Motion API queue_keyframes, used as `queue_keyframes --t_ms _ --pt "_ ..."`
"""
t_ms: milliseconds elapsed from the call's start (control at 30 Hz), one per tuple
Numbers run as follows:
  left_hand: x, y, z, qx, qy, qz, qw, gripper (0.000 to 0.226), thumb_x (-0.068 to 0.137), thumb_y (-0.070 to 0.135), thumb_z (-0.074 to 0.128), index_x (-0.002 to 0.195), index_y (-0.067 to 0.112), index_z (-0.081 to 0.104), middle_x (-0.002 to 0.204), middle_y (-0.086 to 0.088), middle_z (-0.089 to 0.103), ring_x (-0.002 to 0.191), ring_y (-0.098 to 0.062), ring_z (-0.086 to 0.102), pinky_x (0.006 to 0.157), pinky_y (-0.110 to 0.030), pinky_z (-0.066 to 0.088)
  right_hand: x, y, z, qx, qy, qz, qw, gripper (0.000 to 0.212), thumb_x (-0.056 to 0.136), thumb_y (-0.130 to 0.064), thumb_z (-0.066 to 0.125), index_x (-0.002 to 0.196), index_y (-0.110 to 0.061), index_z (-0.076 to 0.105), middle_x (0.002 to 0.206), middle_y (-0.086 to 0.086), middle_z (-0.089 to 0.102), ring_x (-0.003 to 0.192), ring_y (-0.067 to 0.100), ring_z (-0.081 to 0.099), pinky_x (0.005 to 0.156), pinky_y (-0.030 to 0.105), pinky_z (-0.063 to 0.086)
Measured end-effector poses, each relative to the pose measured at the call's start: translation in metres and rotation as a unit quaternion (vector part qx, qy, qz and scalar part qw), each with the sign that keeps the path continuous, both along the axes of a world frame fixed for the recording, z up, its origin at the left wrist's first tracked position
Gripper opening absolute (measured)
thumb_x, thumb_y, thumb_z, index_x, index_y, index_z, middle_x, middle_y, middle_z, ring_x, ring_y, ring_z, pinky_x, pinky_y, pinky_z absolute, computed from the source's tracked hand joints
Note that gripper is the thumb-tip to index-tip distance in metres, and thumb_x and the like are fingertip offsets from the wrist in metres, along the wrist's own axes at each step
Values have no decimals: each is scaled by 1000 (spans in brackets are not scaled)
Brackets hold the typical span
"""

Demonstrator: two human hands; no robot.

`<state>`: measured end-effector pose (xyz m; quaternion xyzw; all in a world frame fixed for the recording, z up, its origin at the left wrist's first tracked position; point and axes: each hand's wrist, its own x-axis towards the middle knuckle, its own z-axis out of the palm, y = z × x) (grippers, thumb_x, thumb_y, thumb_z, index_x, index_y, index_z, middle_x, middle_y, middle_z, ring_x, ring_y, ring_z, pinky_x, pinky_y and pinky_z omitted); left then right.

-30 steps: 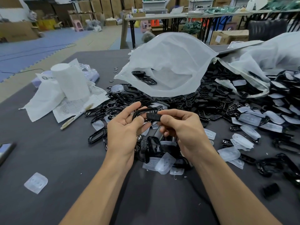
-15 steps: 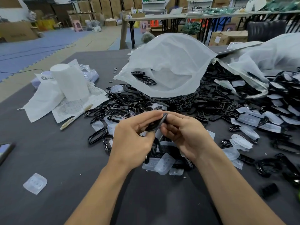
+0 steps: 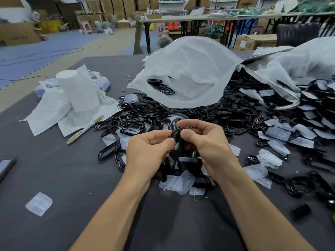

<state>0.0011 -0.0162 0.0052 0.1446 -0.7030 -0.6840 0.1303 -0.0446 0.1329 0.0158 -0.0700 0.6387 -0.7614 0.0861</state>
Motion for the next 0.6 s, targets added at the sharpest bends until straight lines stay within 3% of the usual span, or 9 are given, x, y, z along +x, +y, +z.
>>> queue_keyframes --t_ms 167,300,433,533,600 --pt "-1 -7 4 114 -51 -76 989 28 78 -8 79 88 18 85 94 -12 80 78 -21 68 63 -21 56 1 -3 -1 11 29 16 999 31 90 9 68 101 -17 80 81 12 76 76 25 70 80 41 61" --pt "1 -7 5 105 -26 -46 993 33 71 -15 81 88 14 81 84 -10 79 69 -17 74 57 -20 55 0 -1 -3 -17 -13 53 998 32 92 8 66 97 -19 82 91 17 77 88 29 68 96 50 55" --pt "1 -3 2 37 -9 7 999 36 68 -13 85 75 22 81 76 -5 78 66 -19 75 58 -28 59 1 -4 -7 37 13 59 997 37 85 13 68 99 -18 81 95 17 78 83 21 69 87 39 55" --pt "1 0 1 11 0 31 999 36 67 -8 86 82 25 81 79 -5 79 76 -27 78 72 -37 63 0 -6 -8 74 38 34 996 34 82 8 72 102 -19 80 89 20 77 72 20 65 76 38 56" --pt "0 0 1 26 6 23 999 37 70 -9 83 89 23 81 82 -4 80 76 -24 79 69 -31 62 -1 -7 -9 81 43 19 996 33 79 -2 78 105 -23 78 83 12 78 69 19 67 75 38 59"
